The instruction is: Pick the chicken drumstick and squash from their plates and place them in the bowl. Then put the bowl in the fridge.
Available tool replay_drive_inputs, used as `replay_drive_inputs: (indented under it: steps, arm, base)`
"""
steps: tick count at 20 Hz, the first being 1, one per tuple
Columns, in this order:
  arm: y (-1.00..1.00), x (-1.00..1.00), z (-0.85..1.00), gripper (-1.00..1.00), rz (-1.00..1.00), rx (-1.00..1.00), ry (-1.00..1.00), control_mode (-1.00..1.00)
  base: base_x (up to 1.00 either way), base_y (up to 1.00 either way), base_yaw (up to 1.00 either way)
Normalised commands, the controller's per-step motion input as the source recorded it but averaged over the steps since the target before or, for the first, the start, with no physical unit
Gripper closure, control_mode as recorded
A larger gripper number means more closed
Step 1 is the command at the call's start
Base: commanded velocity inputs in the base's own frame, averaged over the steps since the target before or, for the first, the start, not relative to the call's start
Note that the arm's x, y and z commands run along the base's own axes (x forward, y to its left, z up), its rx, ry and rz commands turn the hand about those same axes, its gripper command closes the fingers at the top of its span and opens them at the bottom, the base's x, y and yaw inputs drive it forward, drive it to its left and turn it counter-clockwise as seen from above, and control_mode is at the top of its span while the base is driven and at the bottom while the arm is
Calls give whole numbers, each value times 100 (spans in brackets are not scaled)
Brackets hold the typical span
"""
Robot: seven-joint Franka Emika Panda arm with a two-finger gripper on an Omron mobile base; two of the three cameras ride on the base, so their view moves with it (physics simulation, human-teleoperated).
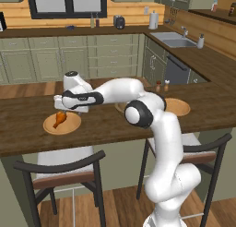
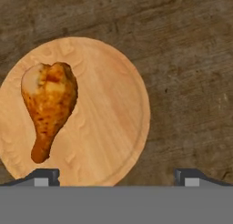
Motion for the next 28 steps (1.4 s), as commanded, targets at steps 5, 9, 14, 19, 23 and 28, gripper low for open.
replay_drive_inputs:
  steps: [5,9,14,19,23,28]
  arm:
    - [3,12,-14,-100,0,-2,0,-100]
    - [0,0,-16,-100,0,0,0,-100]
    - [3,0,-13,-100,0,0,0,-100]
    - [25,0,-12,-100,0,-2,0,-100]
    - [36,0,-17,-100,0,-4,0,-100]
    - [28,0,-15,-100,0,-1,0,-100]
  base:
    - [0,0,0]
    - [0,0,0]
    - [0,0,0]
    - [0,0,0]
    - [0,0,0]
    - [0,0,0]
